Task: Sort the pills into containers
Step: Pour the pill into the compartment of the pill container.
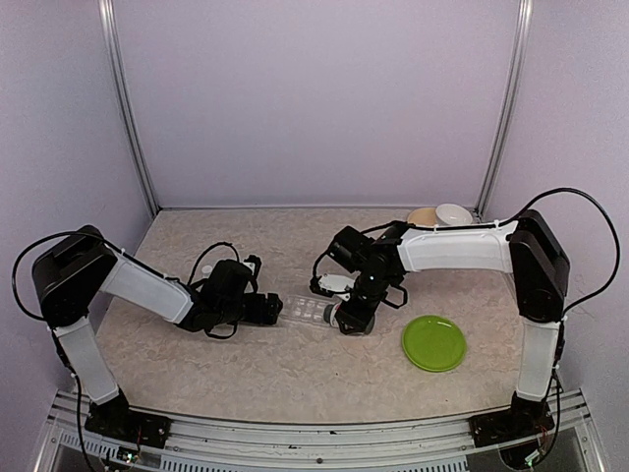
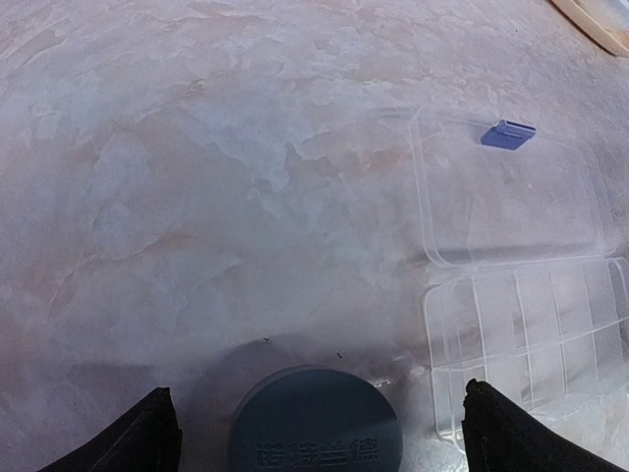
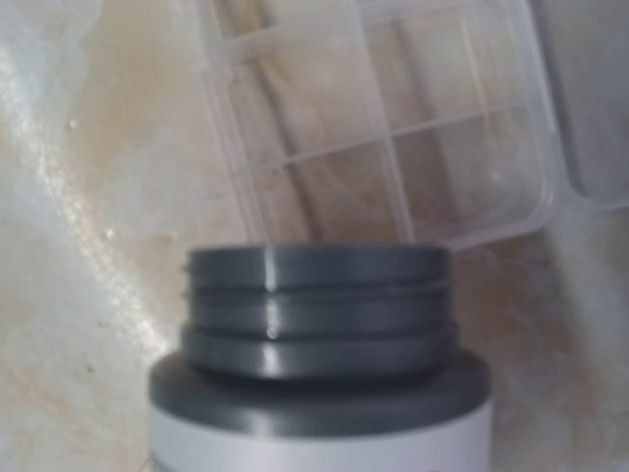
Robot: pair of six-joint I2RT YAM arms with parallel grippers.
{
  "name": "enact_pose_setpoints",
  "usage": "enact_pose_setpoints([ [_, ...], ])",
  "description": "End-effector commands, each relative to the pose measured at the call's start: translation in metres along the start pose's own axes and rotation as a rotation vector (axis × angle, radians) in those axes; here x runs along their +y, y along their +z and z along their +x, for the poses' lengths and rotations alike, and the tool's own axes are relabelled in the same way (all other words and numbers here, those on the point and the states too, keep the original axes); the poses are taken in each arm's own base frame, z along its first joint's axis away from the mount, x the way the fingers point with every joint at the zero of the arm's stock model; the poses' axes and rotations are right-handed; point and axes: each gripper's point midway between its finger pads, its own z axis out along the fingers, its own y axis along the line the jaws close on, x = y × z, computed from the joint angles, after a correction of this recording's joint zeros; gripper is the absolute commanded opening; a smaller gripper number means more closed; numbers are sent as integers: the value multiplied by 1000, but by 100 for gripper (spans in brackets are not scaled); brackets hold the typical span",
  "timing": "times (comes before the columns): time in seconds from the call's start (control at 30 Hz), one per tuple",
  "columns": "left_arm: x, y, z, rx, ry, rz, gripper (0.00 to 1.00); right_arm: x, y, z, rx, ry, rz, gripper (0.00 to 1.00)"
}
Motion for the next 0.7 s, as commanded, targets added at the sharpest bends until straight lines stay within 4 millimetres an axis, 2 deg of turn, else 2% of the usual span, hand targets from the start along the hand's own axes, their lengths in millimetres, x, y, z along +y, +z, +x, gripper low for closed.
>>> enact_pose_setpoints([
  [0.0, 1, -1, 12, 24, -1, 5, 97, 4, 1, 6, 42, -15, -6, 22],
  [0.47, -7, -7, 11, 20, -6, 34, 97, 4, -2, 9, 43, -16, -4, 23],
  [0.67, -11, -12, 3, 0, -10, 43, 97, 4, -7, 9, 37, -23, 1, 23],
])
